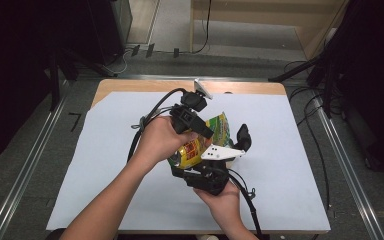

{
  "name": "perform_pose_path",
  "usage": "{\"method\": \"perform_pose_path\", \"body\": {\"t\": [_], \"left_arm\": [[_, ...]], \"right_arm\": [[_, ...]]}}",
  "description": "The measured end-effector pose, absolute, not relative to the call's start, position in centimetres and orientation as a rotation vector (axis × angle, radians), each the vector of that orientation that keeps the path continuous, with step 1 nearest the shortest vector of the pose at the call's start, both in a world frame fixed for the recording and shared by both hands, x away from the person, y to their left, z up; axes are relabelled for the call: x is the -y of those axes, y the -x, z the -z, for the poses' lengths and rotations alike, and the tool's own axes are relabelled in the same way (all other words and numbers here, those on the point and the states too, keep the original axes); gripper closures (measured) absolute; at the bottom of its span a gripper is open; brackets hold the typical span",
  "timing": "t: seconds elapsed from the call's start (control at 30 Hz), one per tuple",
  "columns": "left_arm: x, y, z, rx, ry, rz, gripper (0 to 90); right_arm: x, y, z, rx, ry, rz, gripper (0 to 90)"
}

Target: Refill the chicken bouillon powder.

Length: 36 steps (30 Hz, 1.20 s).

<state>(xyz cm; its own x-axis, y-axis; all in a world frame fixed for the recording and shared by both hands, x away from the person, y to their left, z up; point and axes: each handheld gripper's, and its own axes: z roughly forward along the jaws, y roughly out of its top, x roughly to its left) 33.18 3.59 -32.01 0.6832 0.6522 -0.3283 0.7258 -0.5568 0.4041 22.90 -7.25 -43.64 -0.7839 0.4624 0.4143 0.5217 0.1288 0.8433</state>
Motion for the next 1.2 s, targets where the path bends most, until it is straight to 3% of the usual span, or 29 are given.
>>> {"method": "perform_pose_path", "body": {"t": [0.87,1.2], "left_arm": [[-2.97,-33.22,32.62,-1.056,-2.407,0.204,86.0],[-2.99,-33.0,32.41,-1.001,-2.439,0.114,90.0]], "right_arm": [[7.35,-22.66,44.31,2.349,1.014,1.729,68.8],[7.33,-22.62,44.22,2.348,1.016,1.732,69.1]]}}
